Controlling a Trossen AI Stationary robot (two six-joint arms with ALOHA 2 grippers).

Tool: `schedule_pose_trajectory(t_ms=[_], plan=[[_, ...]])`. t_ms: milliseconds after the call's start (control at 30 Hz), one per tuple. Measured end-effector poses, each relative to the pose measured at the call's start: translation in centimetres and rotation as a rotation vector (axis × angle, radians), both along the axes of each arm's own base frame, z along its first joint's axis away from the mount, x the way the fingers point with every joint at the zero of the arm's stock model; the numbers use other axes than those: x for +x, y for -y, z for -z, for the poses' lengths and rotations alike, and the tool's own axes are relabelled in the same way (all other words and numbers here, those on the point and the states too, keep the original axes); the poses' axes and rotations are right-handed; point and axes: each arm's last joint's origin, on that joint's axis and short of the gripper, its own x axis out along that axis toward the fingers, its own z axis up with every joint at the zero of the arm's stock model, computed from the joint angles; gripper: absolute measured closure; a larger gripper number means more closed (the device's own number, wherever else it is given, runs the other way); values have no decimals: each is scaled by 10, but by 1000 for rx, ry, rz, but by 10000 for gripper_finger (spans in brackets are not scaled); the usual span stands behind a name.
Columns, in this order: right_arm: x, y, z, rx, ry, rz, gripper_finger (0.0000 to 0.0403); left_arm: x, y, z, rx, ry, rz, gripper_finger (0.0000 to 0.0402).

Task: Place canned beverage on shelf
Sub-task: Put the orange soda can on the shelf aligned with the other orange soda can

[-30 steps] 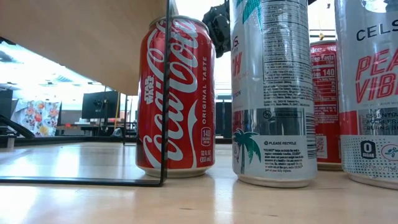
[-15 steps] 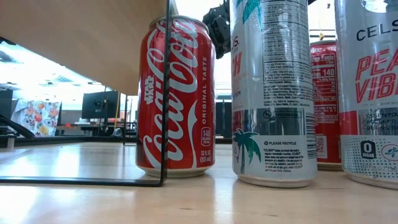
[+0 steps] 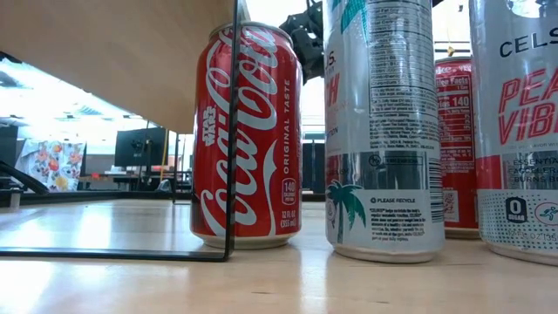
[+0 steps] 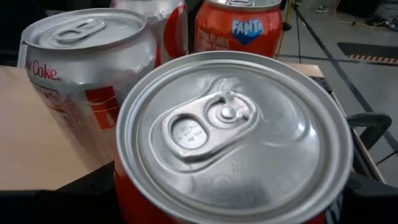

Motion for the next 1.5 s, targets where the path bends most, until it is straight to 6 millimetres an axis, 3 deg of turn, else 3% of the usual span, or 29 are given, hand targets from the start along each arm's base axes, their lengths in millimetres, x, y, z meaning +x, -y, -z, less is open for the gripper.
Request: schedule_pose_trajectory(t_ms=[200,500,800,1167,1500], plan=[[1,2,-8,37,-46,14,86,0,0,0,4,0,-1,262],[4,3,-42,11,-78,19,86,0,0,0,14,0,-1,262],[11,2,-29,27,-129,38,86,0,0,-1,19,4,-2,262],[11,1,-32,15,-118,35,86,0,0,-1,34,4,-4,262],[10,0,-17,13,-120,33,86,0,0,-1,16,8,-4,262]])
